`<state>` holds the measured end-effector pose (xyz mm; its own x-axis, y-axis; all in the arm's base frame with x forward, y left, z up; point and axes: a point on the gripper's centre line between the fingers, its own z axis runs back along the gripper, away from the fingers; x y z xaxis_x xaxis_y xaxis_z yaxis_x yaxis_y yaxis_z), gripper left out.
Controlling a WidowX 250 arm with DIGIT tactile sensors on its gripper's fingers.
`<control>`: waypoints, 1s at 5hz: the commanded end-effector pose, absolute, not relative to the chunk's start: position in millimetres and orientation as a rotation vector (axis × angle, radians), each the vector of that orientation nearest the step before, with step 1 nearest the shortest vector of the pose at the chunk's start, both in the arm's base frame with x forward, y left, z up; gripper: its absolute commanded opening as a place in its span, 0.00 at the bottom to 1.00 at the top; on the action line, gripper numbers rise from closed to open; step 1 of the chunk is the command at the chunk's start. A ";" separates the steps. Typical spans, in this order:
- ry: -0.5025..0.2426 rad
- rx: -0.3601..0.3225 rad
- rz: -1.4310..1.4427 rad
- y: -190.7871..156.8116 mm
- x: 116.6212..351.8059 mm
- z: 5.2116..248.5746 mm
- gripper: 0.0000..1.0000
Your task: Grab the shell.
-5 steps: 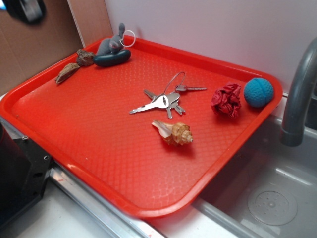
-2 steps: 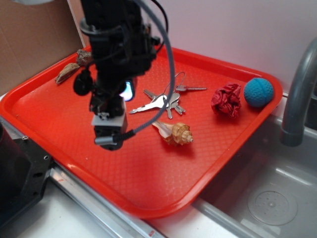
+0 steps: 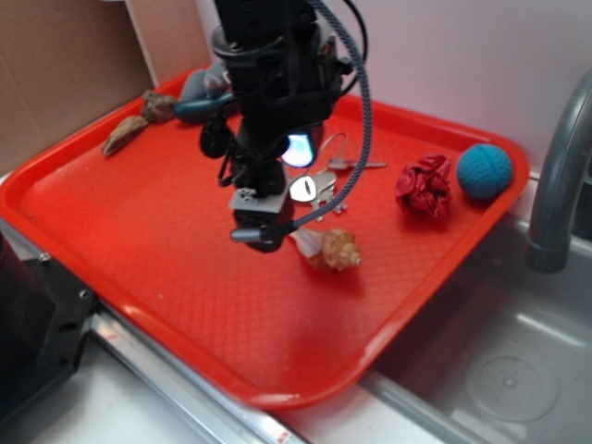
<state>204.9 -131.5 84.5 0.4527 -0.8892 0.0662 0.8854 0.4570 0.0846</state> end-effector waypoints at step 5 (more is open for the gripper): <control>-0.136 0.042 -1.357 -164.4 187.9 38.6 1.00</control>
<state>194.8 -164.6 33.2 0.2221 -0.9737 0.0517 0.9702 0.2260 0.0874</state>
